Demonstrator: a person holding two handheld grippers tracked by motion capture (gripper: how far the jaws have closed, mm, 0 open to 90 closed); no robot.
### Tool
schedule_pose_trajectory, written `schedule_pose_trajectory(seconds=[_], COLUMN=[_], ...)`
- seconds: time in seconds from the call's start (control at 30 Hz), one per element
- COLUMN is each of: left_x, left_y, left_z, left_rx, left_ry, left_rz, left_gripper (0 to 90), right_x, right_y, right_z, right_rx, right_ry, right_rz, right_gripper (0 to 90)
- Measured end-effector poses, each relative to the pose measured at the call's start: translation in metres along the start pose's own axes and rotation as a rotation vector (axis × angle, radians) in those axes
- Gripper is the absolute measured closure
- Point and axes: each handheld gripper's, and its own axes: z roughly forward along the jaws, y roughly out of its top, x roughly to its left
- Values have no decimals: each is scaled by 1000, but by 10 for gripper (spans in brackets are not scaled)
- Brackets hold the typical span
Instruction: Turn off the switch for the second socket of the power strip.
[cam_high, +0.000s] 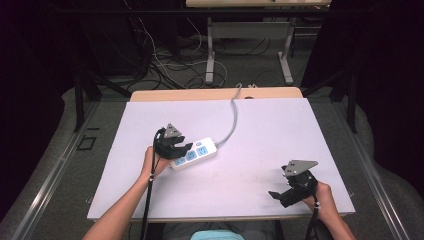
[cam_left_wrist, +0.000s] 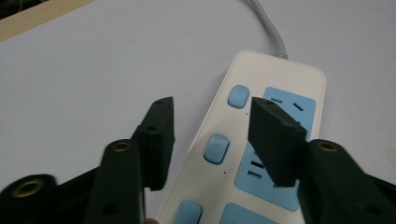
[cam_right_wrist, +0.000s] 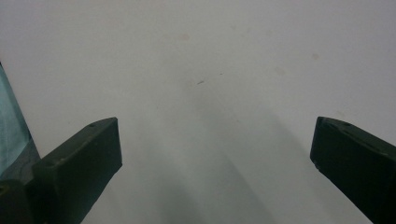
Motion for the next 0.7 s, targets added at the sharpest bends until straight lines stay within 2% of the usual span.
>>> schedule_pose_trajectory(seconds=[0.07,0.2,0.3,0.37,0.47,0.7], left_x=[-1,-4,-6,-6,-6,-8], left_y=[1,2,3,3,3,3], left_z=[0,0,0,0,-1,-7], left_rx=[9,33,46,58,48,39], left_ry=[8,2,4,3,5,10], left_rz=[4,4,9,9,5,11], left_gripper=[374,174,68,9,0,0], right_x=[0,1,0,1,0,0], right_y=[0,0,0,0,0,0], right_z=[0,0,0,0,0,0], right_rx=[-1,-6,-1,-9,-11,-9], right_ry=[1,-6,6,-8,0,-1], right_rz=[0,4,0,3,-13,-5], right_gripper=[12,12,12,12,12,12])
